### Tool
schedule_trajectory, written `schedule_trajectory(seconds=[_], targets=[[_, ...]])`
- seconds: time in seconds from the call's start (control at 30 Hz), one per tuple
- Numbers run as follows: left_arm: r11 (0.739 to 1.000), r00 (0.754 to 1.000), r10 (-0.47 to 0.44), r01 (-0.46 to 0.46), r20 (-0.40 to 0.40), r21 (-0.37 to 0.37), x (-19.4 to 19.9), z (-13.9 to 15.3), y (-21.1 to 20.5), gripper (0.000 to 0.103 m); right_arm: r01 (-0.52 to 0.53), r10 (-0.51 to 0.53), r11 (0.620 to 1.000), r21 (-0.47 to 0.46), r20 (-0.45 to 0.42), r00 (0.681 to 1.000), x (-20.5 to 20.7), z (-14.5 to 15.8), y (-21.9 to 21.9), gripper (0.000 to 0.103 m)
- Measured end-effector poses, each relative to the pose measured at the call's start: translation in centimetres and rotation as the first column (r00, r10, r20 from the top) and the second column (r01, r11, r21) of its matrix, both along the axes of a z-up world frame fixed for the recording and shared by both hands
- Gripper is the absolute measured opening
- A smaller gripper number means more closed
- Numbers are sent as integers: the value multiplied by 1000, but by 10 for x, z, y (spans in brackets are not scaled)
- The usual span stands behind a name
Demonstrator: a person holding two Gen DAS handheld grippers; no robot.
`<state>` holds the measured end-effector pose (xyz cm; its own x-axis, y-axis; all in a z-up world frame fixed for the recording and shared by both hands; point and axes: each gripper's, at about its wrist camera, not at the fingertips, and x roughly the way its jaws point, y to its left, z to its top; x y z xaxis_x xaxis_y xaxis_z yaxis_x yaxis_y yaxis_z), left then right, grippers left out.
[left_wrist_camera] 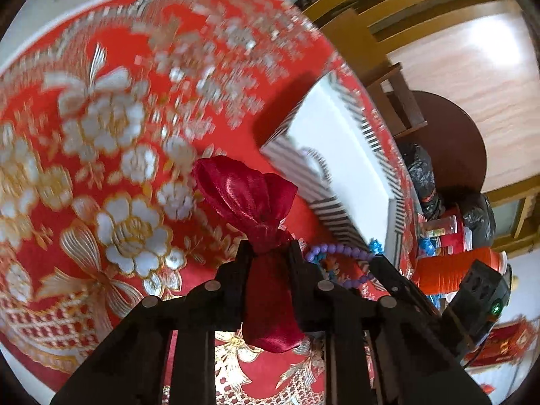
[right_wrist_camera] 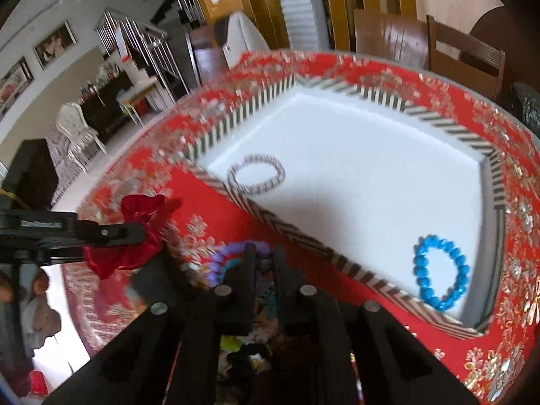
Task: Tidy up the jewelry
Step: 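Carry the bow and purple bracelet into the tray and open both tools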
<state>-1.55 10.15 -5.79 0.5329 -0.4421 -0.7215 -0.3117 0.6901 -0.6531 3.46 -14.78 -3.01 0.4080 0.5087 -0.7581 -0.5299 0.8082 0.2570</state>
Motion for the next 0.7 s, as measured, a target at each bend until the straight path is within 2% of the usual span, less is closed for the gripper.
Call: schedule_trajectory(seconds=[0.17,0.37,0.7], targets=[[999,998,-11,8,57,54,2,26,-3,31,22,-23,997,80,15,1000,-2,27,-17,10],[991,994,-56,44,95,127,8,45,-15,31,37,-42,994,99,58,997,-7,51,-34,10],[946,979,-160,115,129,303,31,61,-55,31,100,-109,990,95,93,990,-4,70,-67,10]])
